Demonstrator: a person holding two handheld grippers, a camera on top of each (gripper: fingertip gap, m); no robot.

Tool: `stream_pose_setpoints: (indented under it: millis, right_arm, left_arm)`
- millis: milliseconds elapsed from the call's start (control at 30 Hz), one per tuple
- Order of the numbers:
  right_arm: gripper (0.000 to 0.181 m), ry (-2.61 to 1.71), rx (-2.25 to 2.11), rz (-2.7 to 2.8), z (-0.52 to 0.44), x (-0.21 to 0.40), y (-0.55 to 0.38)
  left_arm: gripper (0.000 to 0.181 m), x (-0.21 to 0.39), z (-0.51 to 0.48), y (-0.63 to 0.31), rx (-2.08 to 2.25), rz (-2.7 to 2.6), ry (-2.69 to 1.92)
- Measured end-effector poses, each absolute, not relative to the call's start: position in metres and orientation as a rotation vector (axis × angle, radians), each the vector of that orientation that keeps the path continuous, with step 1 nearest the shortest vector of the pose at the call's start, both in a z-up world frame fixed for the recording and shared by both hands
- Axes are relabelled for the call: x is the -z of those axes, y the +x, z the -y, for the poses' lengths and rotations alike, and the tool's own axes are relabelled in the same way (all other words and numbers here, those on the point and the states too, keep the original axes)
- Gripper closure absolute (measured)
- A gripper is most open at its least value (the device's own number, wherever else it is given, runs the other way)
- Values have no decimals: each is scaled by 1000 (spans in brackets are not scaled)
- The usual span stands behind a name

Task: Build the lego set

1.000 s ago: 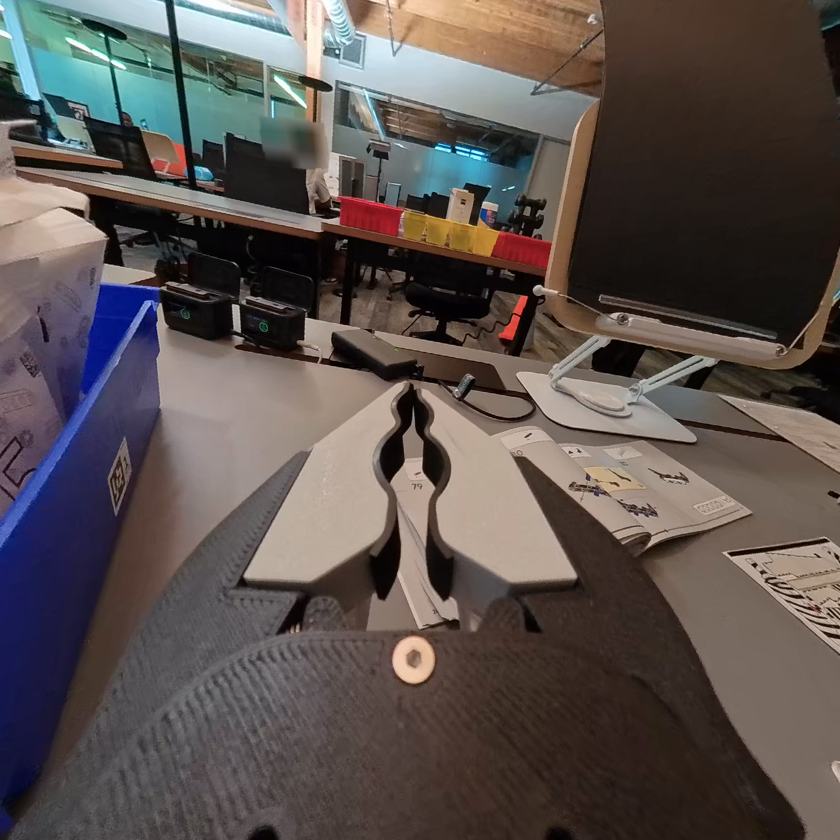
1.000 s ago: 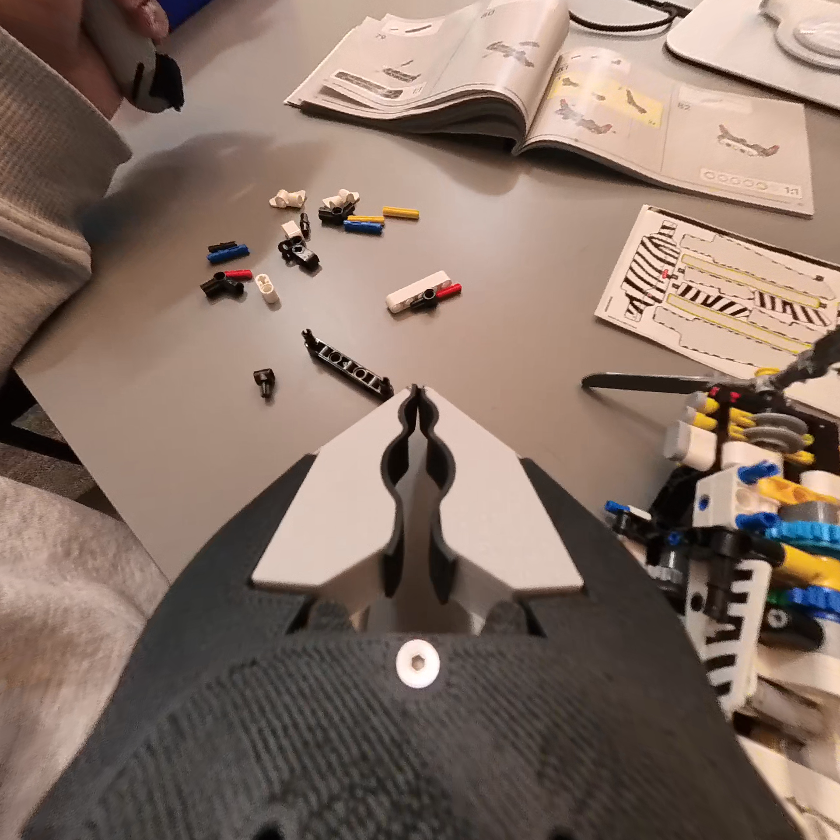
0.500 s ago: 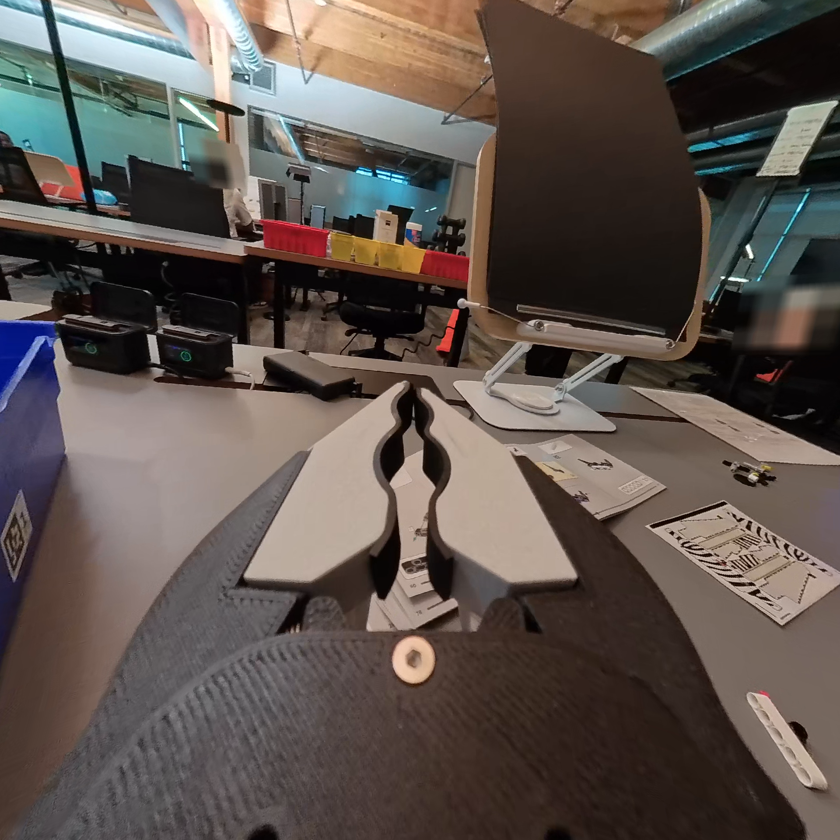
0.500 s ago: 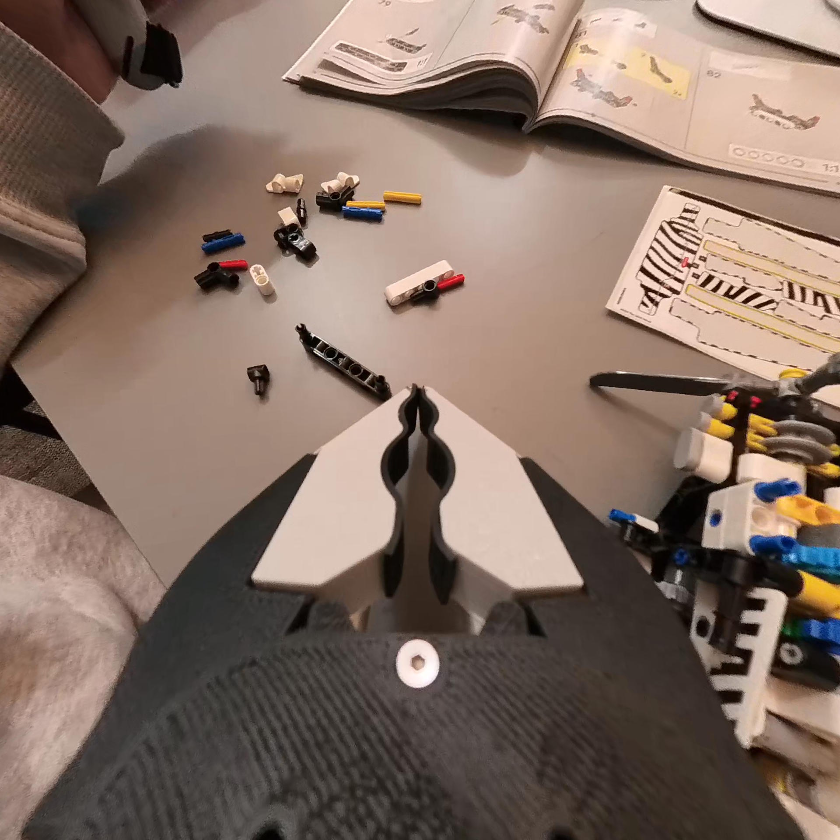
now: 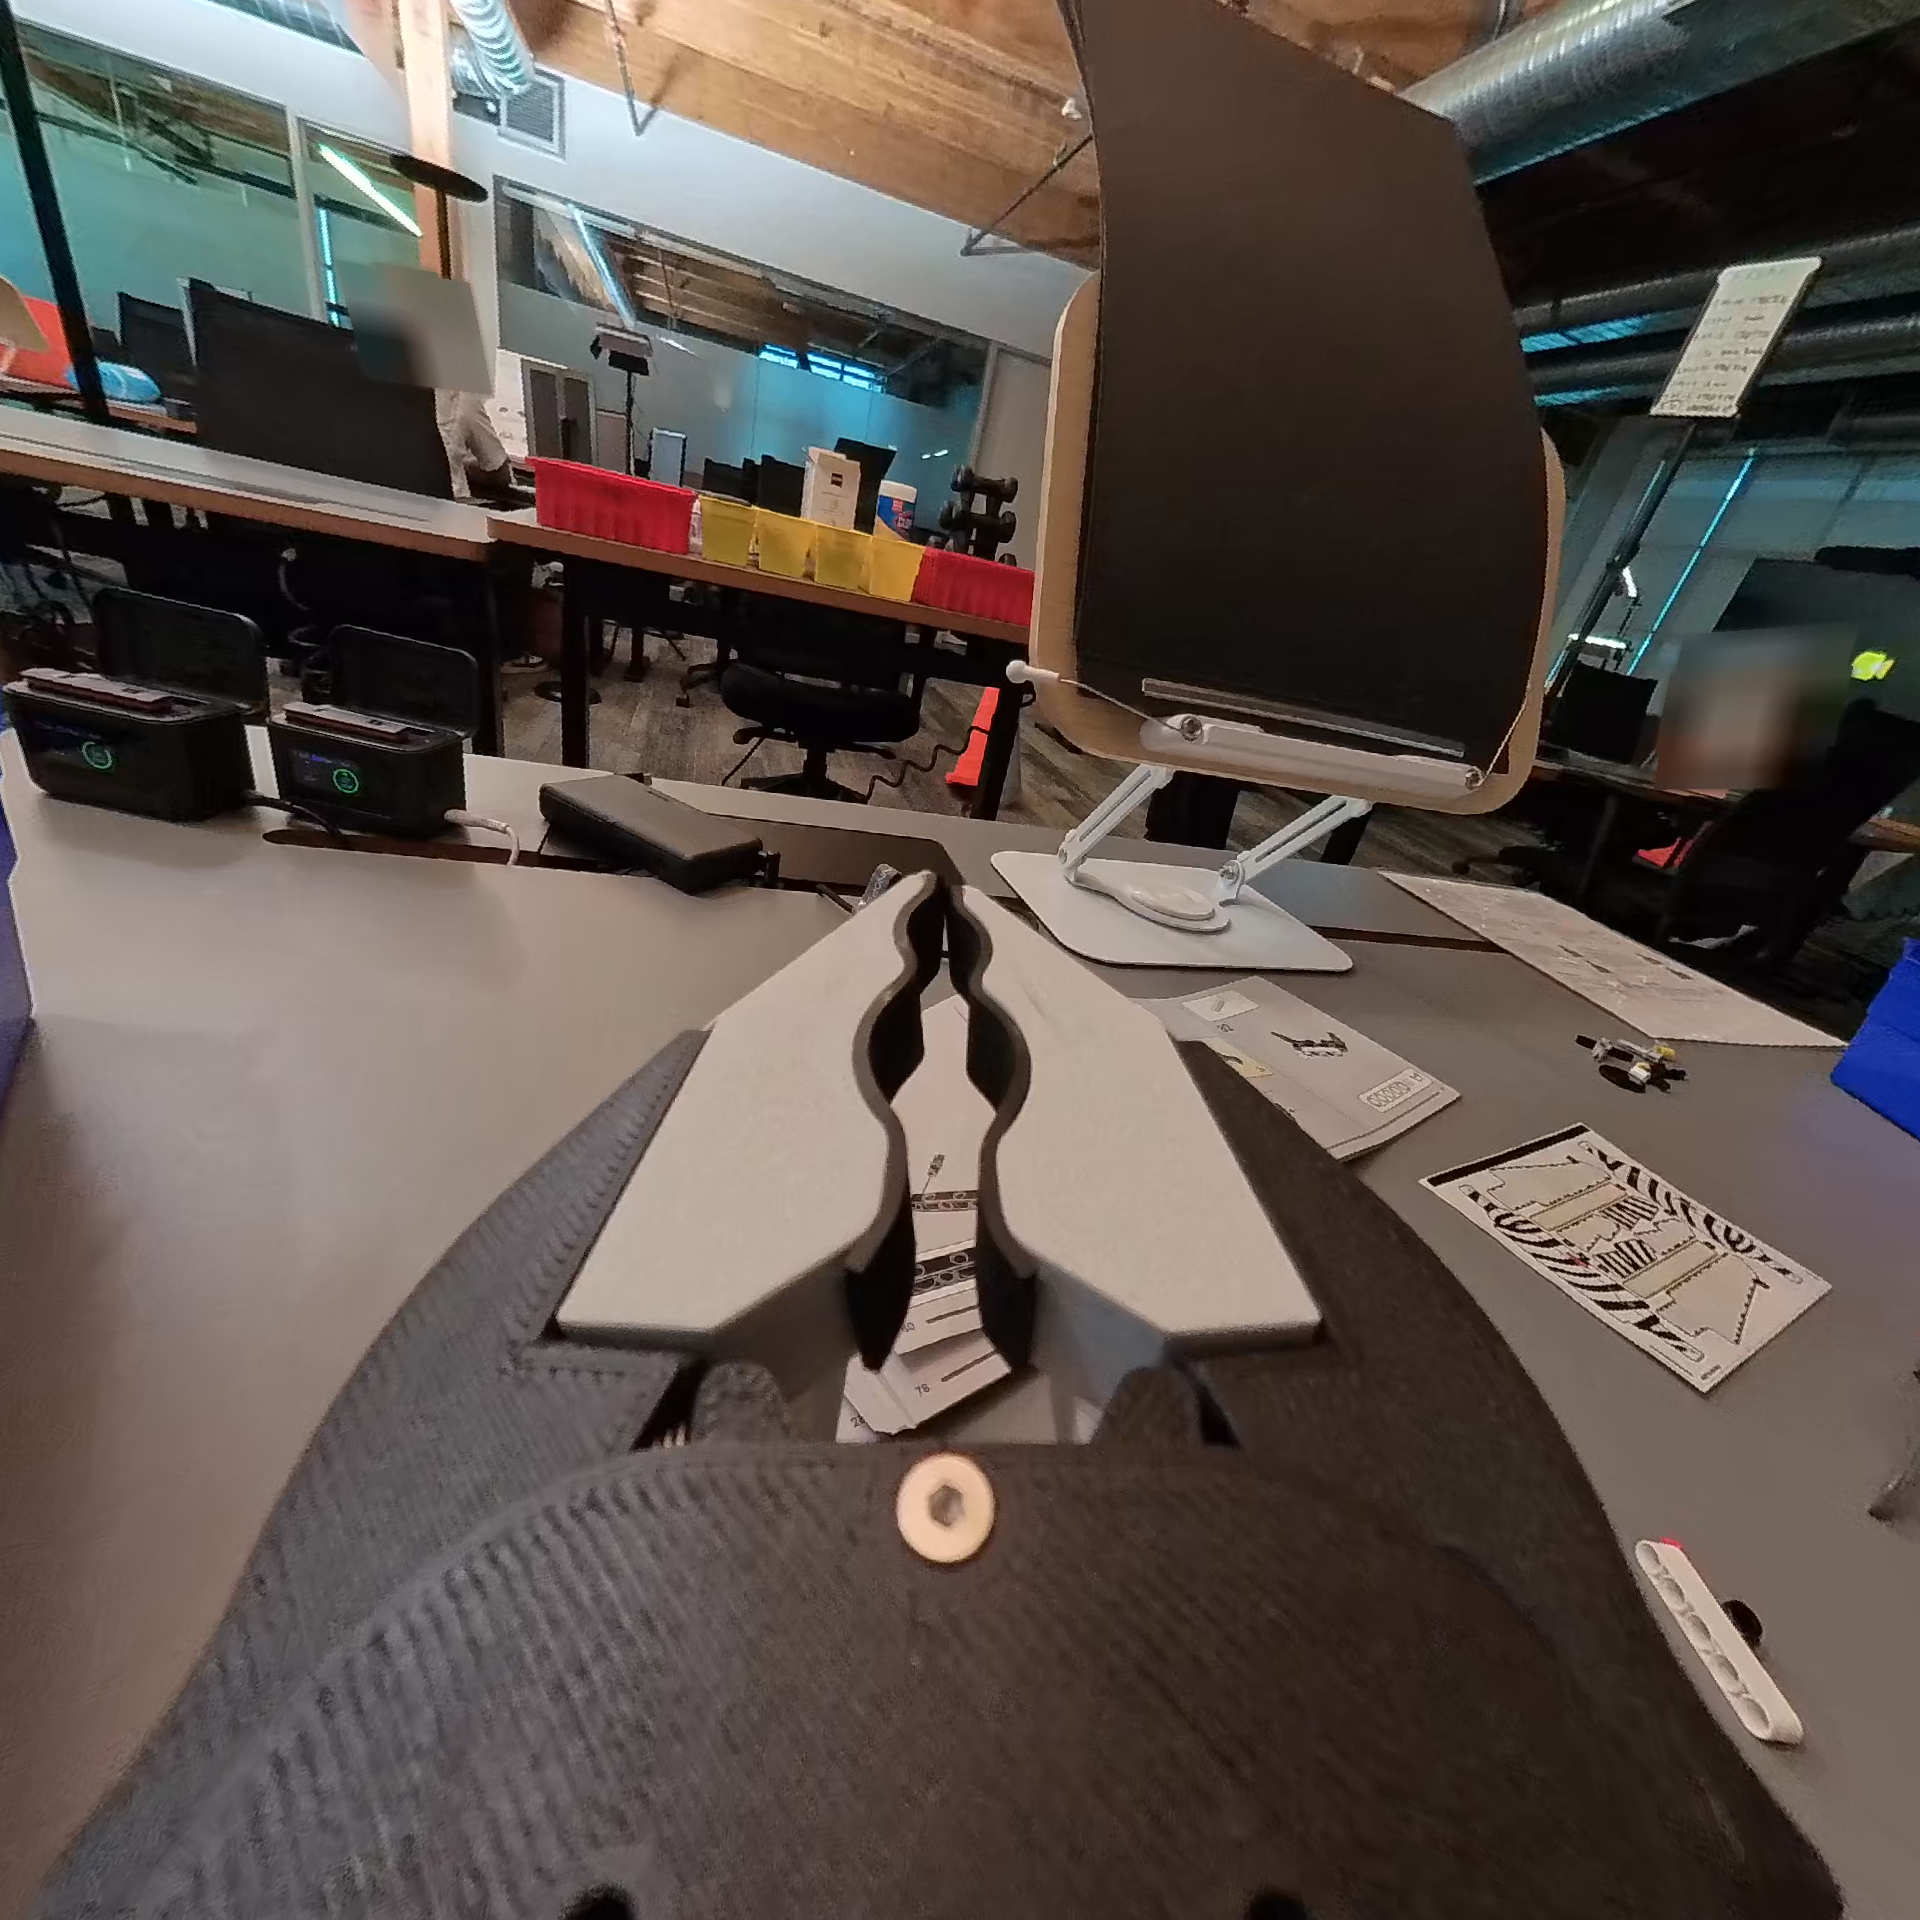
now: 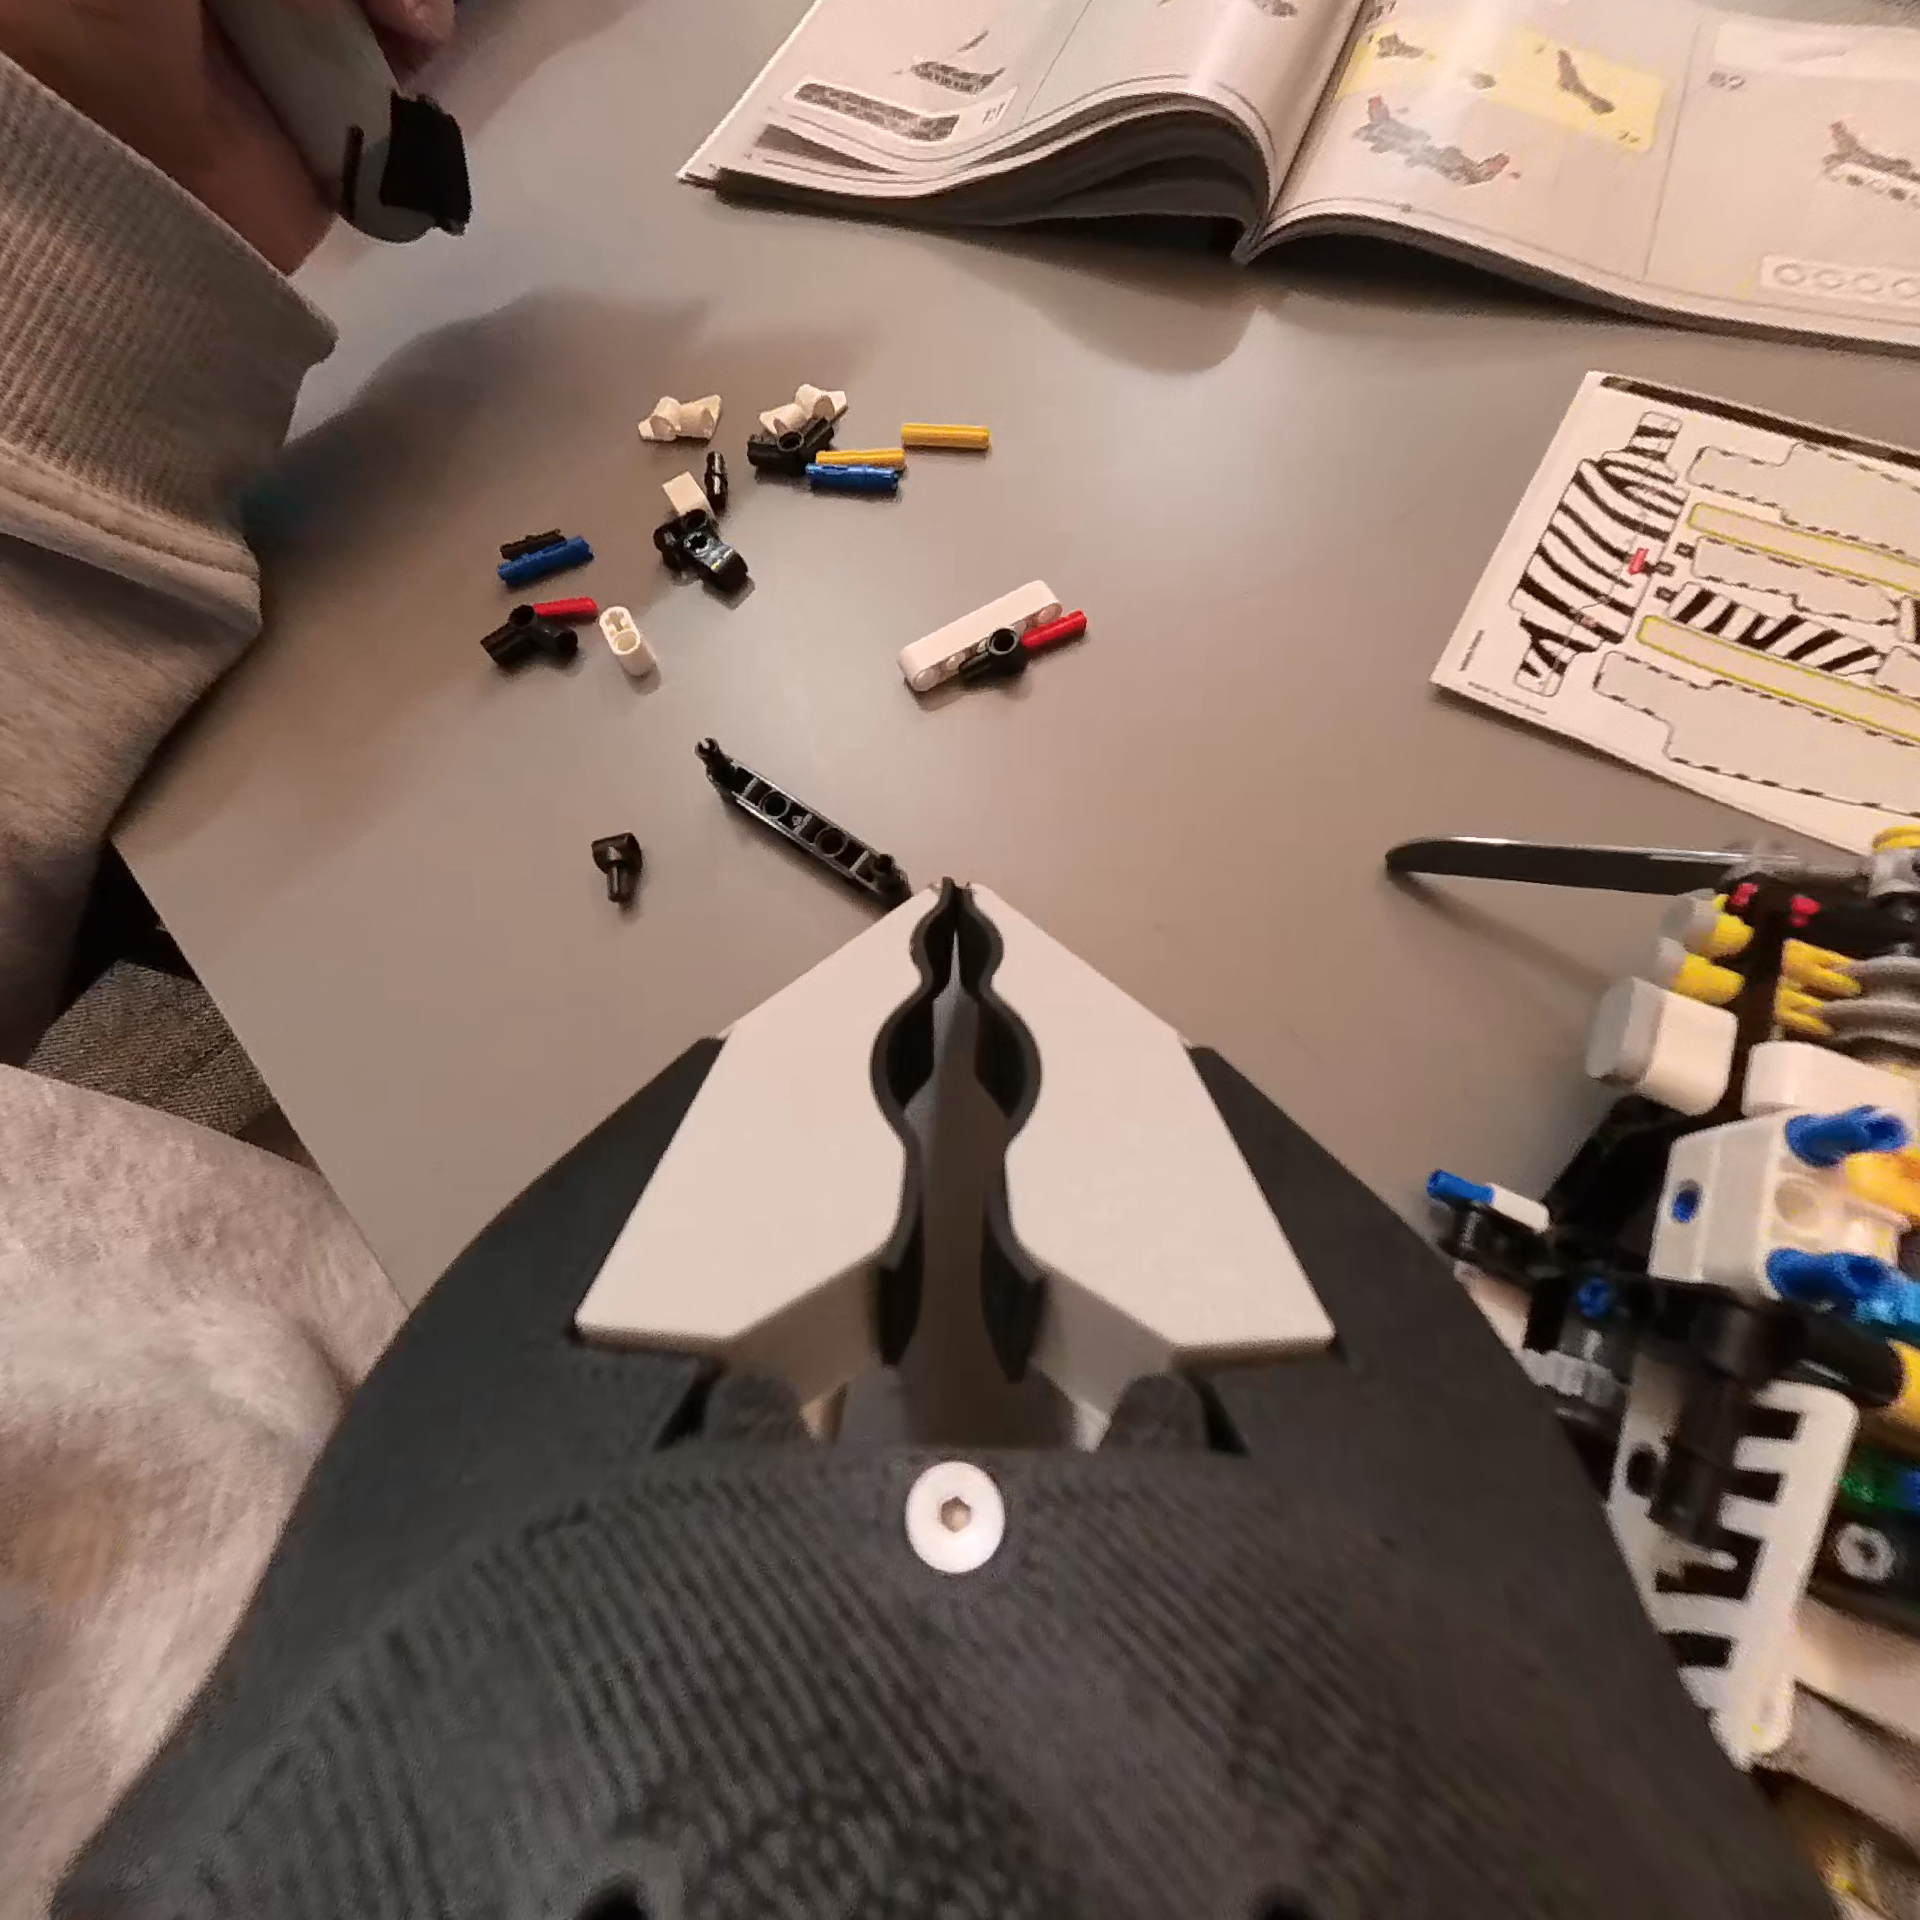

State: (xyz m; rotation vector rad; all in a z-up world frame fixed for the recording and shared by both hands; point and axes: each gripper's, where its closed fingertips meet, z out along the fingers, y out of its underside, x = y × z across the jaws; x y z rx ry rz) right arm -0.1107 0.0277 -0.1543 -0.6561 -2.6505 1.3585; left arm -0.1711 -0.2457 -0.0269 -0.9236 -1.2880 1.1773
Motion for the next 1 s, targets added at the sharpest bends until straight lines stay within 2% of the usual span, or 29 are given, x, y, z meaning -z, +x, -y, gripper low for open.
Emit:
stream_pose_setpoints:
  millis: [1000]
  right_arm:
    - [181,-601,-1299,2688,-25,161,-106]
  left_arm:
    - [181,31,245,-174,-1113,1299,-914]
